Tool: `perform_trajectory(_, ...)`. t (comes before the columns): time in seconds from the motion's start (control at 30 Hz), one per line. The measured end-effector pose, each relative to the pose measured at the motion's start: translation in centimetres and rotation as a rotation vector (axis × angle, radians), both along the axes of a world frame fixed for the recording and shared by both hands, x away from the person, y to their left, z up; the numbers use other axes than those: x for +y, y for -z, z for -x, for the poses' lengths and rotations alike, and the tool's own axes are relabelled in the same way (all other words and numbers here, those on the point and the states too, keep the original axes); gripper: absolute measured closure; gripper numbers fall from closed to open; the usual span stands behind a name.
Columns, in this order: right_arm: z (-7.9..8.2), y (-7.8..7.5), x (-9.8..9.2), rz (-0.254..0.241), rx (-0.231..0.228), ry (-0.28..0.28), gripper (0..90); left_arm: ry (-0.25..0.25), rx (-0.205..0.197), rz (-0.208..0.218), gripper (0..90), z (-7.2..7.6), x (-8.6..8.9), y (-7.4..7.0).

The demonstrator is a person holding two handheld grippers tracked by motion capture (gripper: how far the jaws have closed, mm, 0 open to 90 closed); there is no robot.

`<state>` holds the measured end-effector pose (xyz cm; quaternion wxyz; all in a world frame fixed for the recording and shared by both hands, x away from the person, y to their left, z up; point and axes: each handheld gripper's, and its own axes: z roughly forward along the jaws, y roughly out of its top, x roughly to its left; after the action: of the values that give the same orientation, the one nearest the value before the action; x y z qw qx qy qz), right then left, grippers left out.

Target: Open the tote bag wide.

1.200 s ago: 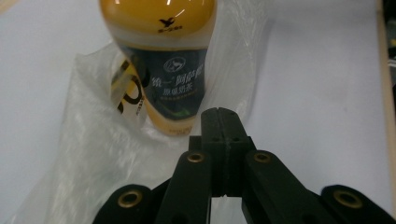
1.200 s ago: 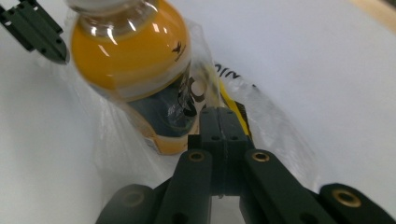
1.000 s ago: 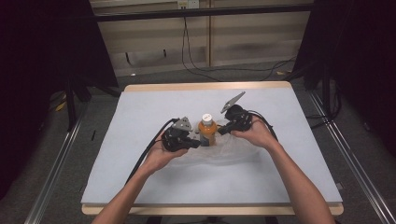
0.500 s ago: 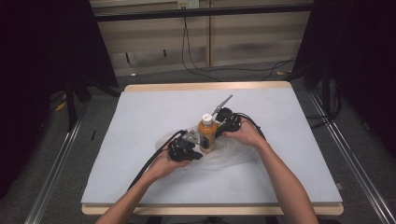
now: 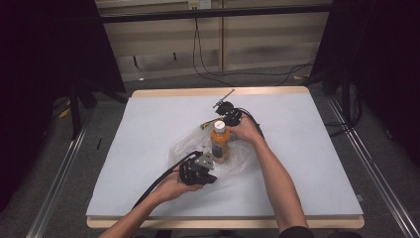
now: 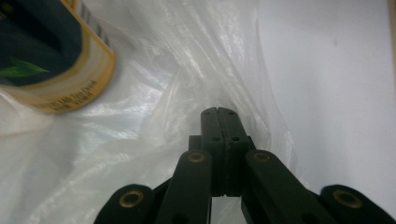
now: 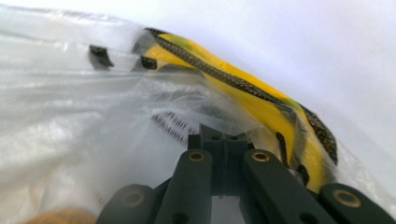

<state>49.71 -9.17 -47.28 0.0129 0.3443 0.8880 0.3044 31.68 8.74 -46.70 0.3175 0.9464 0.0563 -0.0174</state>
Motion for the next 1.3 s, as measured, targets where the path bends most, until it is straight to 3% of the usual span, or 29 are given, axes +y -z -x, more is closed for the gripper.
perform_trajectory(0.03, -0.2, 0.0, 0.0, -0.002, -0.007, 0.010, 90.0, 0.024, 0.015, -0.005, 90.0, 0.2, 0.1, -0.1)
perform_trajectory(0.1, -0.7, 0.1, 0.0, -0.007, -0.012, 0.020, 90.0, 0.027, -0.001, 0.007, 90.0, 1.0, 0.0, 0.0)
perform_trajectory(0.13, -0.8, 0.1, 0.0, -0.006, -0.012, 0.027, 90.0, 0.059, 0.025, -0.002, 90.0, 1.3, 0.1, -0.1)
perform_trajectory(0.17, -1.0, 0.2, 0.0, -0.007, -0.017, 0.032, 90.0, 0.055, 0.004, -0.017, 90.0, 1.8, 0.0, -0.2)
perform_trajectory(0.23, -1.3, 0.2, 0.0, -0.006, -0.016, 0.043, 90.0, 0.067, -0.008, 0.003, 90.0, 2.9, -0.2, -0.1)
perform_trajectory(0.3, -1.5, 0.1, 0.0, 0.010, -0.020, 0.061, 90.0, 0.093, -0.016, -0.015, 90.0, 3.6, -0.3, -0.2)
perform_trajectory(0.53, -2.6, -0.4, 0.7, 0.115, -0.046, 0.103, 90.0, 0.148, 0.019, 0.008, 90.0, 4.8, -0.2, -0.1)
perform_trajectory(0.57, -2.8, -0.4, 0.7, 0.123, -0.048, 0.106, 90.0, 0.146, 0.000, 0.009, 90.0, 5.3, -0.3, -0.1)
perform_trajectory(0.6, -3.0, -0.4, 0.8, 0.127, -0.048, 0.116, 90.0, 0.154, -0.020, -0.018, 90.0, 5.4, -0.2, -0.3)
perform_trajectory(0.7, -3.5, -0.4, 0.7, 0.130, -0.055, 0.142, 90.0, 0.156, -0.016, -0.008, 90.0, 5.7, -0.2, -0.3)
perform_trajectory(0.77, -3.7, -0.3, 0.6, 0.138, -0.071, 0.161, 90.0, 0.165, -0.002, 0.020, 90.0, 5.7, -0.2, -0.1)
perform_trajectory(0.83, -3.8, -0.3, 0.8, 0.159, -0.088, 0.184, 90.0, 0.169, 0.007, 0.013, 90.0, 5.5, -0.1, -0.1)
perform_trajectory(0.87, -3.7, -0.4, 1.0, 0.170, -0.084, 0.197, 90.0, 0.167, 0.027, -0.013, 90.0, 5.3, 0.0, -0.3)
perform_trajectory(0.9, -3.6, -0.4, 1.2, 0.185, -0.099, 0.189, 90.0, 0.154, 0.040, 0.015, 90.0, 5.3, 0.1, -0.1)
perform_trajectory(0.97, -3.3, -0.5, 1.1, 0.156, -0.069, 0.165, 90.0, 0.150, 0.018, 0.004, 90.0, 5.2, 0.2, -0.4)
perform_trajectory(1.0, -3.2, -0.7, 0.8, 0.147, -0.064, 0.150, 90.0, 0.142, 0.022, 0.013, 90.0, 5.0, 0.4, -0.5)
perform_trajectory(1.03, -3.0, -1.0, 0.4, 0.131, -0.052, 0.144, 90.0, 0.132, 0.028, 0.049, 90.0, 4.9, 0.5, -0.6)
perform_trajectory(1.07, -2.8, -1.3, -0.1, 0.094, -0.046, 0.128, 90.0, 0.126, 0.012, 0.049, 90.0, 4.8, 0.7, -0.9)
perform_trajectory(1.13, -1.9, -2.2, -0.8, 0.021, -0.054, 0.122, 90.0, 0.098, 0.026, 0.096, 90.0, 4.5, 1.1, -1.3)
perform_trajectory(1.3, 0.1, -3.8, -2.3, -0.067, -0.086, 0.067, 90.0, 0.038, 0.021, 0.153, 90.0, 3.1, 2.0, -2.2)
